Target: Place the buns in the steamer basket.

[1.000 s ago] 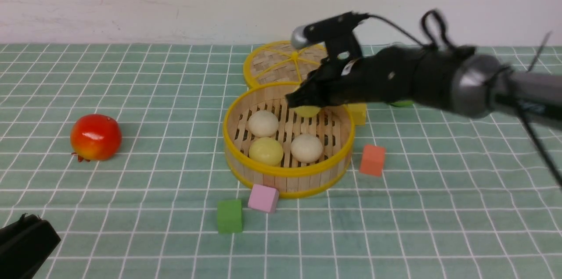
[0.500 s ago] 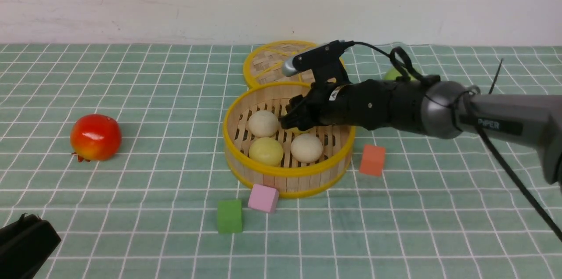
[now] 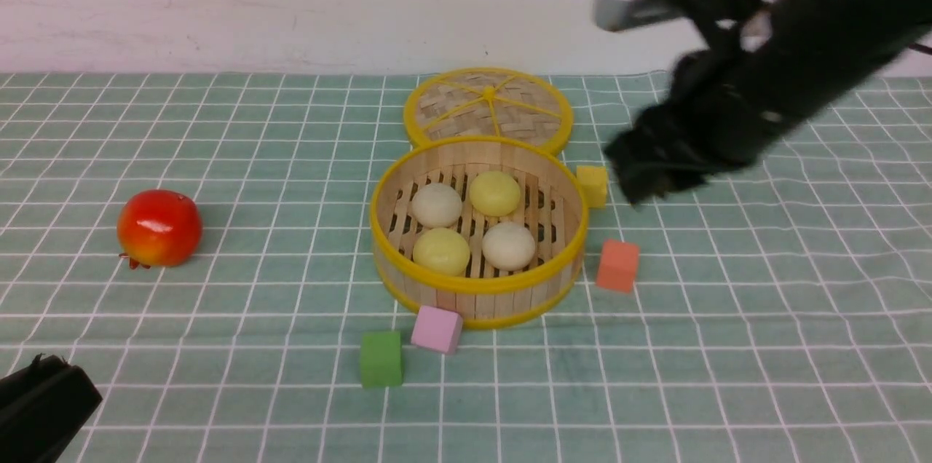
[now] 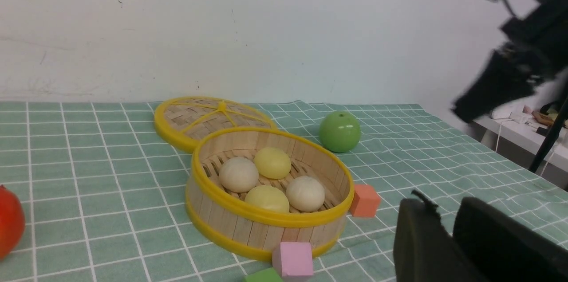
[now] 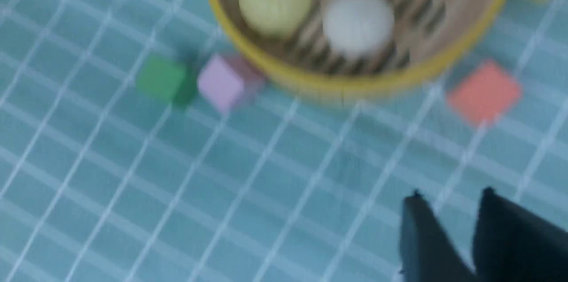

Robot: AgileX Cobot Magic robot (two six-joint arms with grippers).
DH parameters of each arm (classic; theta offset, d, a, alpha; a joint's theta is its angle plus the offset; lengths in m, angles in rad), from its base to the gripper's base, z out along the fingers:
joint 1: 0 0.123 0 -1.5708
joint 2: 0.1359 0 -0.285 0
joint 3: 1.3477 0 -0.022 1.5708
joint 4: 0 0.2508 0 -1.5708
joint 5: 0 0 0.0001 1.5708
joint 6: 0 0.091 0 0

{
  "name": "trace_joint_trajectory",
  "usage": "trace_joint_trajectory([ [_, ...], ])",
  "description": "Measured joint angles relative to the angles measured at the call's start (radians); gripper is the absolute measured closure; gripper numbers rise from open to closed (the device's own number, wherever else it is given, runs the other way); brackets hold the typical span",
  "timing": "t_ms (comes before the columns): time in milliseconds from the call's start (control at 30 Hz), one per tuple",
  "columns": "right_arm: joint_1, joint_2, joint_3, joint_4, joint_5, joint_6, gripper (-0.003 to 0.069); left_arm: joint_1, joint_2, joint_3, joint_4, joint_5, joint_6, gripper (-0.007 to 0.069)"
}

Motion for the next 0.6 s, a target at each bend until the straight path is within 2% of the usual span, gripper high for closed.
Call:
trace_joint_trajectory([
  [67,0.000,-0.086,0.056,-0.004,0.051,0.027,0.0636,0.000,0.000,0.000,0.000,0.000,0.000,0.0503],
  [133,0.000,-0.154,0.103,-0.003,0.109,0.056,0.0673,0.000,0.000,0.000,0.000,0.000,0.000,0.0501],
  [233,0.000,-0.243,0.138,0.000,0.175,0.078,0.0678,0.000,0.000,0.000,0.000,0.000,0.000,0.0499],
  [467,-0.001,-0.365,0.147,-0.002,0.186,0.079,0.0678,0.000,0.000,0.000,0.000,0.000,0.000,0.0494],
  [600,-0.014,-0.438,0.183,-0.076,0.179,0.020,0.0678,0.000,0.000,0.000,0.000,0.000,0.000,0.0491],
])
